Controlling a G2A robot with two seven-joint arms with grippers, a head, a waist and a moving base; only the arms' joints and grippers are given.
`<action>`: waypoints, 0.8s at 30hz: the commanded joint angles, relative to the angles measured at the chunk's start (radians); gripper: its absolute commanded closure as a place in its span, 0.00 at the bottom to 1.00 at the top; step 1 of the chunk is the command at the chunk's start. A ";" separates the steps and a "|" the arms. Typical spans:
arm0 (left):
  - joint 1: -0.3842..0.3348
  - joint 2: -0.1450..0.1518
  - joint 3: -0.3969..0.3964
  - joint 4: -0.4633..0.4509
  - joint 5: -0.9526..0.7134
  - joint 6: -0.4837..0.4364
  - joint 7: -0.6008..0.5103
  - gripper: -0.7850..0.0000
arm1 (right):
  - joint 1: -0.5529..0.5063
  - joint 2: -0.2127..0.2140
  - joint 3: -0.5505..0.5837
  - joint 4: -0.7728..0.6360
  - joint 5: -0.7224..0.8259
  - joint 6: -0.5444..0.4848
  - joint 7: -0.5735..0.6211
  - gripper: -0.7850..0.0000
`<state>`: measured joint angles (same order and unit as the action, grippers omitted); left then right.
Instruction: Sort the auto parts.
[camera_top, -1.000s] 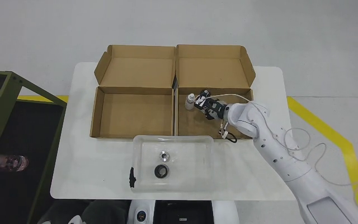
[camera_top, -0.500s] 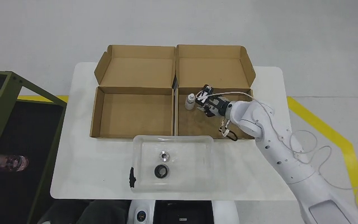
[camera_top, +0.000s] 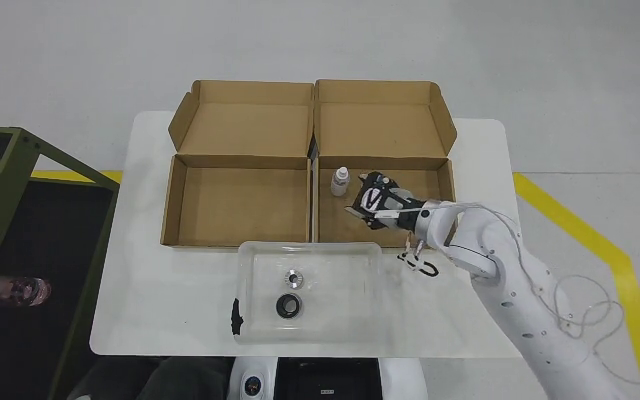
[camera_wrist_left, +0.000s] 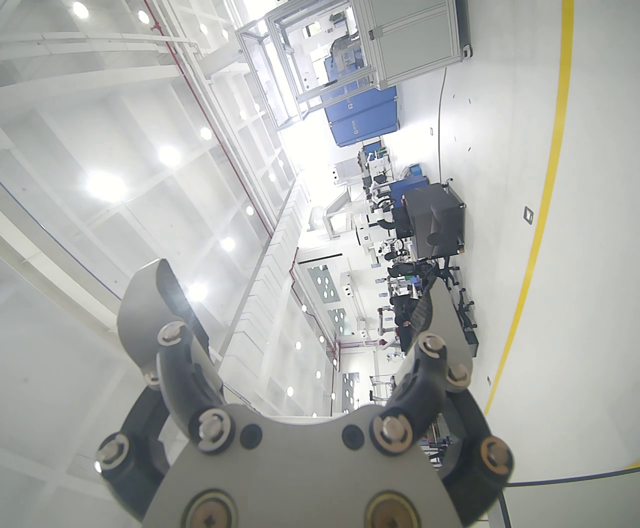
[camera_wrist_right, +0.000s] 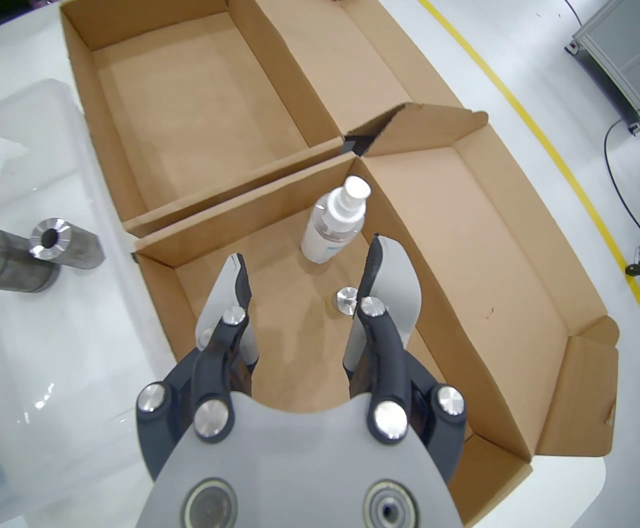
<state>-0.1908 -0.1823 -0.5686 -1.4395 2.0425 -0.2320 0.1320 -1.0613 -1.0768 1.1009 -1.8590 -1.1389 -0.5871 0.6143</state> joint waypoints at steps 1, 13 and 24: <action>0.000 0.000 0.000 0.000 0.000 0.000 0.000 0.00 | -0.021 0.004 0.009 -0.034 0.011 -0.021 -0.003 0.48; 0.000 0.000 0.000 0.000 0.000 0.000 0.000 0.00 | -0.092 0.009 -0.039 -0.189 -0.008 -0.084 -0.020 0.39; 0.000 0.000 0.000 0.000 0.000 0.000 0.000 0.00 | -0.059 -0.014 -0.200 -0.178 -0.088 -0.084 -0.012 0.44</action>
<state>-0.1908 -0.1823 -0.5686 -1.4395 2.0425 -0.2320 0.1320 -1.1228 -1.0886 0.9155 -2.0394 -1.2187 -0.6724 0.6010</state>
